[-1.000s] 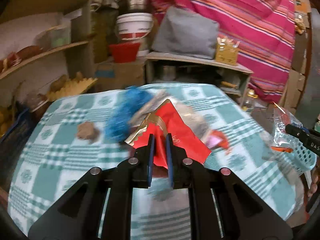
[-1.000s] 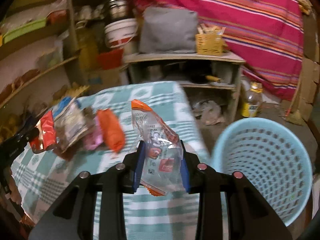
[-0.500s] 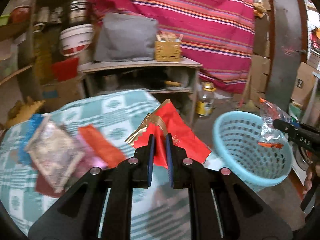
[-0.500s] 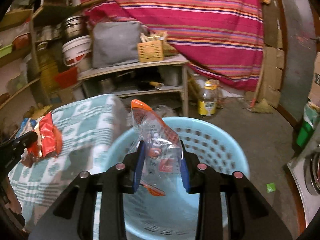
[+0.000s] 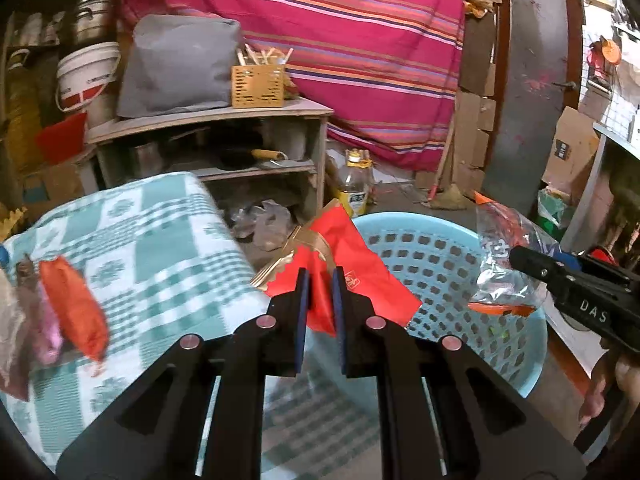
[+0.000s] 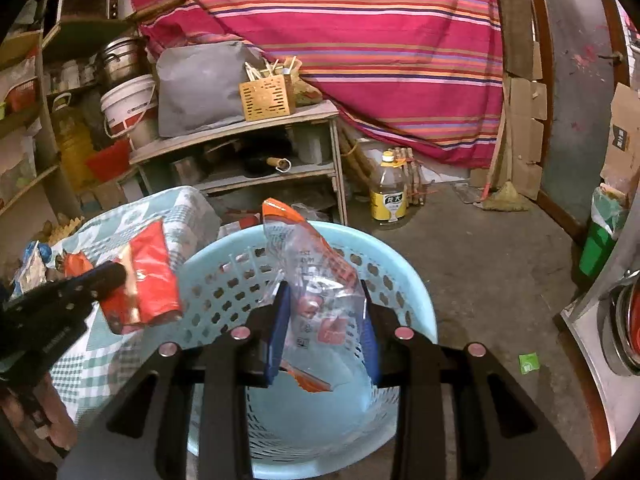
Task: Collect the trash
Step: 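Open both tools over the blue basket, dropping the red bag and clear bag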
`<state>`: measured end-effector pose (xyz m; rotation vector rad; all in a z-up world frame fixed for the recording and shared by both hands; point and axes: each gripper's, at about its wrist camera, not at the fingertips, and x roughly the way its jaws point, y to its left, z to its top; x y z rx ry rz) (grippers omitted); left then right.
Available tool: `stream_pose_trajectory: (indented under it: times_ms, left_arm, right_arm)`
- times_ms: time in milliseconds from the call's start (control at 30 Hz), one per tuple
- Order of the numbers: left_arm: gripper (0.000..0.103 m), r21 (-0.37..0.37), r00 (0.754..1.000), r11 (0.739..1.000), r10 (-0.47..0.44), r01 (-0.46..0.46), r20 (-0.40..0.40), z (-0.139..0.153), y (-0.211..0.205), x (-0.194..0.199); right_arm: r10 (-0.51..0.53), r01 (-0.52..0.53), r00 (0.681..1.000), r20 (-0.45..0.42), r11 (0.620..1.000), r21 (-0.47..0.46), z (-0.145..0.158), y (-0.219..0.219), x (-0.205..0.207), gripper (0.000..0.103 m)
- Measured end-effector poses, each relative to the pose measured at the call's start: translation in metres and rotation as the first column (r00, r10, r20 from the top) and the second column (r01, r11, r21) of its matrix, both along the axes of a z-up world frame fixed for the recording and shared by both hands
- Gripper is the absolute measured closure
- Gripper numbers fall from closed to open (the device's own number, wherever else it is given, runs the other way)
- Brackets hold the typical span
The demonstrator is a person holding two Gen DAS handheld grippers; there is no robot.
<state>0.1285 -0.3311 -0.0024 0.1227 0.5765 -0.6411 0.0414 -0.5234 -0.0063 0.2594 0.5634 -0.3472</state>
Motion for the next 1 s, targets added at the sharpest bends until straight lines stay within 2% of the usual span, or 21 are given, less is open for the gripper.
stream_pose_trajectory:
  times_ms: [133, 200, 233, 333, 433, 667, 700, 767, 800, 833, 867, 933, 1000]
  left_arm:
    - [0.084, -0.011, 1.000, 1.000, -0.024, 0.024, -0.006, -0.003, -0.013, -0.003]
    - [0.052, -0.010, 1.000, 0.999, -0.031, 0.031, -0.003, -0.003, -0.017, -0.006]
    - [0.048, -0.010, 1.000, 1.000, -0.029, 0.029, 0.007, -0.003, -0.017, -0.008]
    - [0.045, 0.002, 0.999, 1.000, -0.022, 0.022, 0.030, -0.001, -0.017, -0.011]
    - [0.031, 0.005, 0.999, 1.000, 0.019, -0.019, 0.037, 0.002, -0.004, -0.007]
    - [0.015, -0.012, 0.985, 0.986, 0.167, -0.167, 0.051, 0.014, 0.051, 0.005]
    - [0.014, -0.015, 0.982, 0.983, 0.181, -0.181, 0.051, 0.015, 0.058, 0.006]
    - [0.013, -0.011, 0.975, 0.976, 0.217, -0.217, 0.057, 0.017, 0.074, 0.007]
    - [0.012, -0.007, 0.970, 0.972, 0.235, -0.235, 0.061, 0.018, 0.082, 0.008]
    - [0.011, -0.002, 0.967, 0.969, 0.248, -0.249, 0.063, 0.019, 0.090, 0.009]
    - [0.011, 0.001, 0.964, 0.966, 0.260, -0.260, 0.065, 0.020, 0.095, 0.010]
    - [0.011, 0.006, 0.954, 0.956, 0.291, -0.292, 0.073, 0.022, 0.113, 0.012]
    - [0.009, 0.006, 0.944, 0.947, 0.320, -0.321, 0.078, 0.024, 0.128, 0.012]
  right_arm:
    - [-0.016, 0.016, 1.000, -0.004, 1.000, 0.012, -0.003, -0.006, -0.002, 0.071]
    - [-0.019, 0.019, 1.000, -0.007, 1.000, 0.012, -0.003, -0.006, -0.002, 0.071]
    - [-0.020, 0.020, 1.000, -0.008, 1.000, 0.011, -0.004, -0.007, -0.003, 0.071]
    - [-0.023, 0.023, 1.000, -0.013, 1.000, 0.008, -0.003, -0.007, -0.002, 0.070]
    - [-0.024, 0.025, 1.000, -0.014, 1.000, 0.011, -0.003, -0.005, 0.000, 0.070]
    - [0.000, 0.000, 1.000, -0.019, 1.000, -0.001, 0.000, 0.009, 0.007, 0.065]
    - [0.003, -0.004, 1.000, -0.027, 1.000, -0.006, 0.000, 0.012, 0.009, 0.062]
    - [0.002, -0.002, 0.999, -0.040, 1.000, -0.012, -0.001, 0.017, 0.013, 0.050]
    - [-0.005, 0.004, 0.999, -0.049, 1.000, -0.018, -0.002, 0.020, 0.015, 0.037]
    - [-0.008, 0.007, 0.999, -0.054, 1.000, -0.020, -0.002, 0.022, 0.016, 0.032]
    - [-0.014, 0.013, 0.998, -0.057, 1.000, -0.022, -0.002, 0.025, 0.018, 0.031]
    - [-0.028, 0.027, 0.998, -0.059, 0.999, -0.030, -0.001, 0.030, 0.020, 0.022]
    - [-0.037, 0.036, 0.998, -0.046, 0.999, -0.030, 0.003, 0.038, 0.021, 0.020]
